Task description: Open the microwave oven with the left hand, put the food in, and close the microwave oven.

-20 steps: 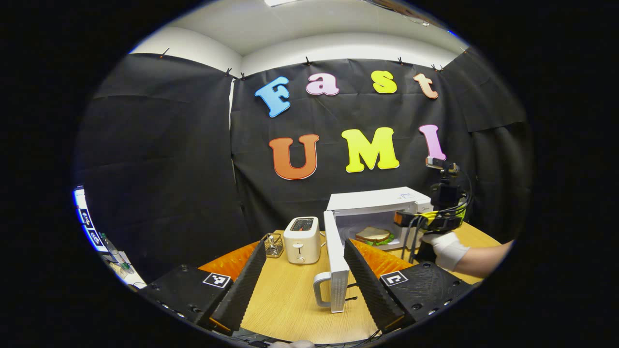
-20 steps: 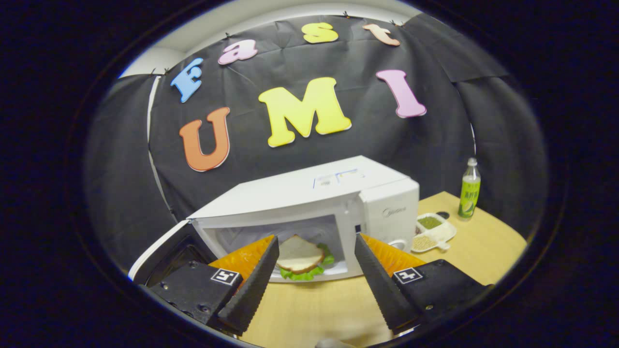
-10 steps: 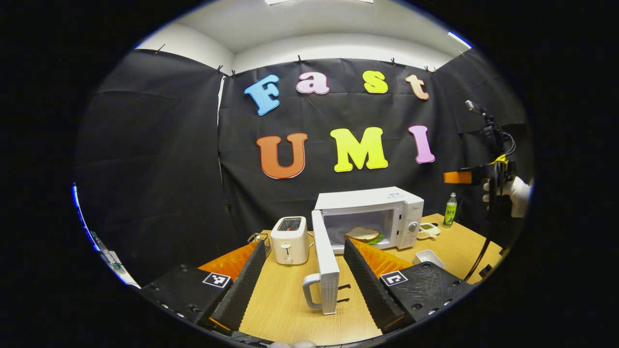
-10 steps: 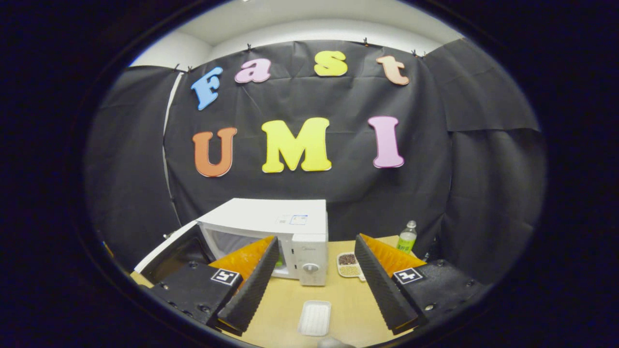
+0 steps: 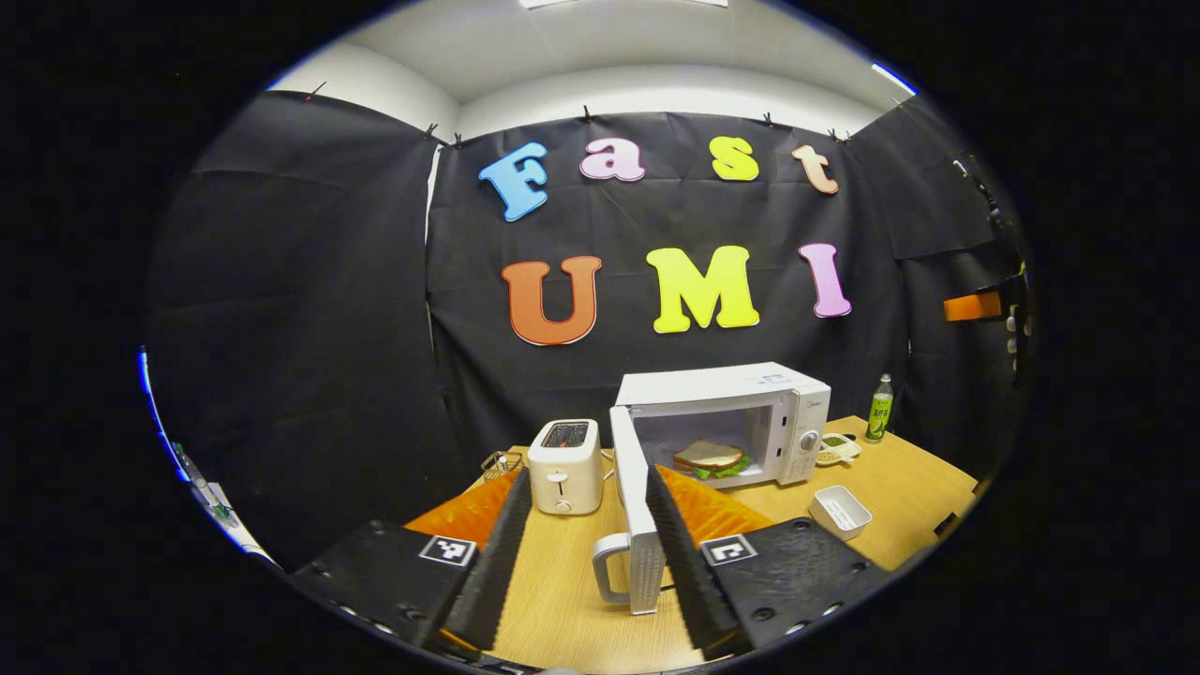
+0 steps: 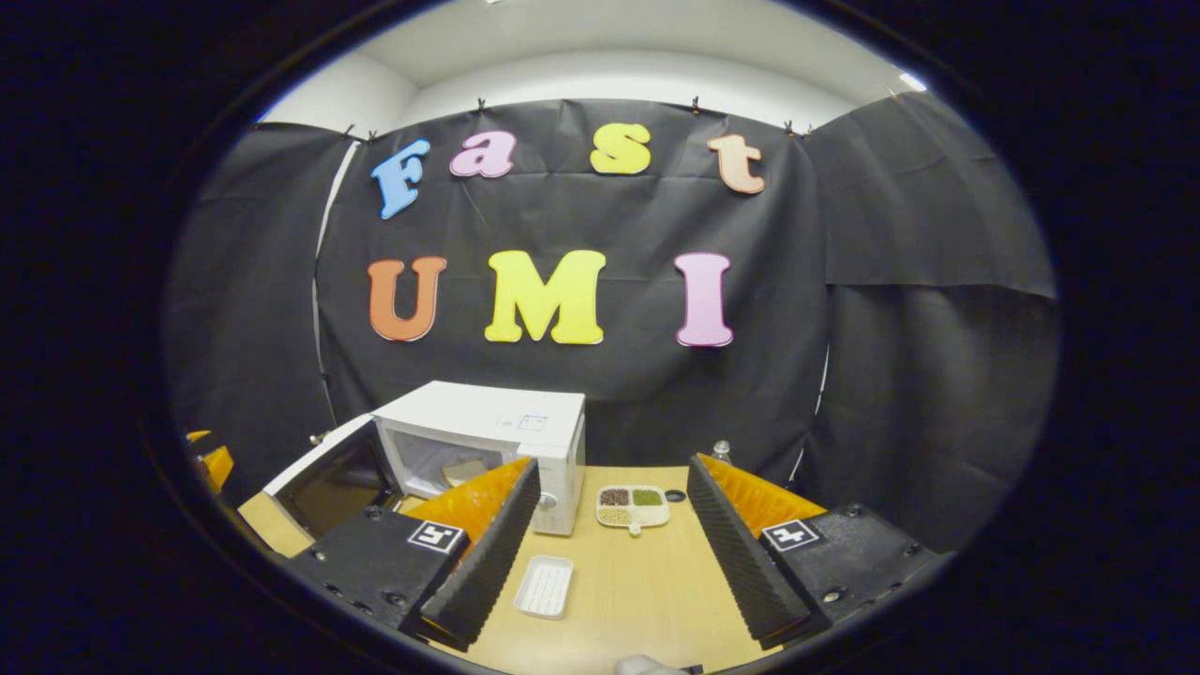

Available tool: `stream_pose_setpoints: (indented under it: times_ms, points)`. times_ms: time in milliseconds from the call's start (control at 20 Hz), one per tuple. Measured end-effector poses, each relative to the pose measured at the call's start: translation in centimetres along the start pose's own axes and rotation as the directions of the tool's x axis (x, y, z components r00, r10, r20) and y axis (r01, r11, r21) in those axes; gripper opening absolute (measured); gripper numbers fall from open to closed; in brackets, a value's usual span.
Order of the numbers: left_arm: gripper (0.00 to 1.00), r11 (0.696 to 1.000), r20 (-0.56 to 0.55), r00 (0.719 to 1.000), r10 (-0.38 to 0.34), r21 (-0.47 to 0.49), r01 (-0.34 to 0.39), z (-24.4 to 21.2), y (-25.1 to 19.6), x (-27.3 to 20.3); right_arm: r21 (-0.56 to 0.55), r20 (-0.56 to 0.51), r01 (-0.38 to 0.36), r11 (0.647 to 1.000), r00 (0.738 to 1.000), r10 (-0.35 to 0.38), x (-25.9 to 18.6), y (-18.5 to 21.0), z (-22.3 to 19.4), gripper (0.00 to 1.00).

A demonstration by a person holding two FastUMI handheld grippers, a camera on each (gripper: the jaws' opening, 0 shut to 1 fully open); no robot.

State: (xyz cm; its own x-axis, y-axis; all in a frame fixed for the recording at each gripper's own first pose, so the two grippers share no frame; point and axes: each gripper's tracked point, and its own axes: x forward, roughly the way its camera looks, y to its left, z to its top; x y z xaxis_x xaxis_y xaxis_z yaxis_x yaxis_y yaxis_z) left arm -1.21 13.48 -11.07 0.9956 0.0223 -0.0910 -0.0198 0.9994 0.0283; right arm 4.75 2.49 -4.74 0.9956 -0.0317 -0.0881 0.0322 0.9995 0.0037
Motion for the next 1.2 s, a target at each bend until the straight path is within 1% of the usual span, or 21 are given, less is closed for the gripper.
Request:
stream_pose_setpoints:
  times_ms: [50,100,150,200,250,300,350,400,450,550,600,650,800,850,900,950,1000,1050,1100,1150,1200]
  points:
    - [0.49,1.000,-0.008,1.000,-0.011,-0.007,0.011,-0.5,0.0,0.2,0.009,-0.003,-0.001,1.000,1.000,0.001,-0.3,-0.1,0.1,0.92]
    - [0.33,1.000,0.001,1.000,0.006,-0.004,-0.006,-0.8,0.7,0.6,0.011,-0.003,0.000,1.000,1.000,0.000,-0.7,-0.2,0.3,1.00]
    - [0.17,1.000,0.002,1.000,0.024,0.000,-0.024,-1.7,1.6,1.0,0.010,-0.001,-0.003,1.000,1.000,0.003,-0.7,-0.3,0.5,1.00]
    - [0.00,1.000,-0.041,0.999,0.027,-0.006,-0.027,-3.6,2.3,1.4,0.010,-0.005,-0.003,1.000,1.000,0.003,-1.0,-0.3,0.6,1.00]
    - [0.00,1.000,-0.055,0.998,0.010,-0.014,-0.011,-4.8,2.1,2.3,0.010,-0.006,-0.008,1.000,1.000,0.008,-1.2,-0.2,0.8,0.92]
    - [0.00,1.000,-0.051,0.999,0.001,-0.007,-0.001,-5.6,2.0,2.4,0.012,-0.008,-0.012,1.000,1.000,0.012,-1.5,-0.1,1.0,1.00]
    - [0.00,1.000,-0.081,0.997,0.005,0.009,-0.004,-6.9,2.5,2.7,0.011,-0.011,-0.014,1.000,1.000,0.014,-1.6,-0.1,1.1,0.92]
    - [0.00,1.000,-0.103,0.995,0.006,0.011,-0.005,-8.2,2.8,3.0,0.010,-0.017,-0.016,1.000,1.000,0.017,-1.8,0.0,1.1,0.92]
    - [0.00,1.000,-0.110,0.994,0.003,0.003,-0.003,-9.2,2.7,3.5,0.008,-0.018,-0.020,1.000,1.000,0.020,-2.0,0.1,1.4,1.00]
    - [0.00,1.000,-0.128,0.992,0.002,-0.011,-0.003,-10.5,2.7,4.6,-0.004,-0.022,-0.023,1.000,1.000,0.023,-2.3,0.1,1.7,1.00]
    - [0.00,1.000,-0.135,0.991,-0.007,-0.019,0.004,-10.9,2.6,5.3,-0.005,-0.025,-0.023,1.000,0.999,0.023,-2.5,0.1,1.8,0.92]
    - [0.00,1.000,-0.144,0.990,-0.002,-0.015,0.000,-11.5,2.7,5.8,-0.002,-0.029,-0.024,1.000,0.999,0.024,-2.7,0.1,2.0,1.00]
    - [0.00,1.000,-0.133,0.991,-0.014,-0.012,0.013,-11.6,2.5,6.8,0.013,-0.024,-0.024,1.000,0.999,0.025,-3.0,-0.1,2.7,1.00]
    - [0.00,1.000,-0.131,0.991,-0.021,-0.011,0.020,-11.7,2.3,7.0,0.018,-0.023,-0.026,0.999,0.999,0.027,-3.1,0.0,2.8,0.92]
    - [0.00,1.000,-0.131,0.991,-0.023,-0.007,0.023,-11.7,2.0,7.2,0.020,-0.026,-0.025,0.999,0.999,0.026,-3.2,-0.1,2.8,1.00]
    - [0.00,1.000,-0.128,0.991,-0.029,-0.005,0.029,-11.8,1.9,7.6,0.022,-0.024,-0.029,0.999,0.999,0.029,-3.4,0.0,3.0,0.92]
    - [0.00,0.999,-0.128,0.991,-0.039,-0.006,0.038,-11.8,1.4,7.4,0.024,-0.021,-0.032,0.999,0.999,0.032,-3.4,0.0,3.2,1.00]
    - [0.00,0.999,-0.130,0.990,-0.047,-0.004,0.047,-11.9,1.0,7.4,0.024,-0.019,-0.033,0.999,0.999,0.033,-3.5,0.0,3.3,0.92]
    - [0.00,0.999,-0.135,0.989,-0.053,0.002,0.054,-12.0,0.5,7.4,0.025,-0.017,-0.039,0.999,0.999,0.040,-3.4,0.0,3.5,0.92]
    - [0.00,0.998,-0.130,0.990,-0.060,0.007,0.061,-11.9,0.0,7.2,0.026,-0.016,-0.042,0.999,0.999,0.043,-3.6,0.1,3.6,1.00]
    - [0.10,0.997,-0.133,0.989,-0.068,0.010,0.070,-11.8,-0.6,7.2,0.030,-0.014,-0.047,0.998,0.999,0.048,-3.5,0.2,3.8,0.92]
